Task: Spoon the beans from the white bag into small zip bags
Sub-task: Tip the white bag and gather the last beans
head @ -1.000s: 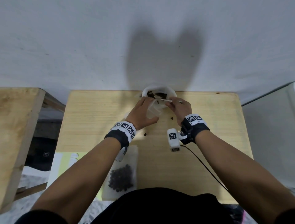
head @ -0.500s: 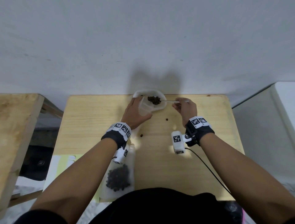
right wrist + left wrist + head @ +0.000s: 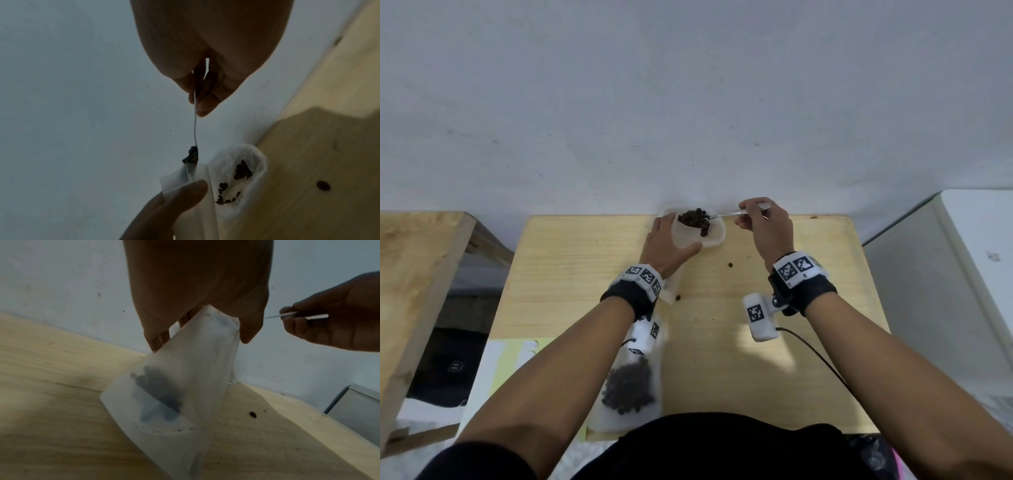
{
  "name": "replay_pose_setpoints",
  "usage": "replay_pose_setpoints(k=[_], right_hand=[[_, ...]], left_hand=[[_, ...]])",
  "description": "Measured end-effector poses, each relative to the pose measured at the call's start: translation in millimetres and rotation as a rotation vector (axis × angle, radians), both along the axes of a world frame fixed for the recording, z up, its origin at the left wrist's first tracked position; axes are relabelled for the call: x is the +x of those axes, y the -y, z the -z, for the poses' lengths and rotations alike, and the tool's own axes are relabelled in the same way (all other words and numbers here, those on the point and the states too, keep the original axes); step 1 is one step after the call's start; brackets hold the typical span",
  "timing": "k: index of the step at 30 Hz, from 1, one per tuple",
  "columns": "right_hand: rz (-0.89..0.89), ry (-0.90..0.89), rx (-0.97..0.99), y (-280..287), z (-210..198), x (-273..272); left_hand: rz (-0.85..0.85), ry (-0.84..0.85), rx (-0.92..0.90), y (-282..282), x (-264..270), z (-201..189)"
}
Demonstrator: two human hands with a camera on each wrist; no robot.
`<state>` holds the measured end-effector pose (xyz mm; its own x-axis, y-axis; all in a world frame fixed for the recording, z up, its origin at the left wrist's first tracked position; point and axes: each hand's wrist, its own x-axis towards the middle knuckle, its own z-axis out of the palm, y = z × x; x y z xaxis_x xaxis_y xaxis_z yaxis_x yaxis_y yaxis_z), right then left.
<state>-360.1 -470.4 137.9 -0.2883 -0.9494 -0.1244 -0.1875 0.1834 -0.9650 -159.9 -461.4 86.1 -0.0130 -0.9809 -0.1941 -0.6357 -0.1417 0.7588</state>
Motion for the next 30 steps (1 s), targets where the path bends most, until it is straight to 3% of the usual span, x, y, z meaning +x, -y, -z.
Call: replay_pose_setpoints(k=[4,7,12,17,22,30], right_hand=[[-0.132,-0.101,-0.151,-6.5,-6.7,3.8],[-0.123,-0.138,-0.227,-5.6,-4.2,-0.6],[-0.004,-0.213,-0.211,-1.0,8.4,-7.9],[-0.092,-0.373,-0.196,-1.4,39.0,2.2],[-0.123,-0.522,-0.318,-5.6,52.0,6.3],[-0.088,-0.590,-0.343,-5.7,67.4,0.4]], left_hand=[[0.017,0.017,-0.022,0.6,-0.3,-1.7],[0.027,0.046,-0.016,0.1,2.3,-1.7],[0.047,0.059,-0.008,-1.5,9.5,0.8],[0.093,0.087,-0.013,-1.8,11.0,0.6],[0.156,0.106,-0.051,-2.4,10.9,1.5],[0.233,0.123,-0.096,-2.1,4.2,4.5]])
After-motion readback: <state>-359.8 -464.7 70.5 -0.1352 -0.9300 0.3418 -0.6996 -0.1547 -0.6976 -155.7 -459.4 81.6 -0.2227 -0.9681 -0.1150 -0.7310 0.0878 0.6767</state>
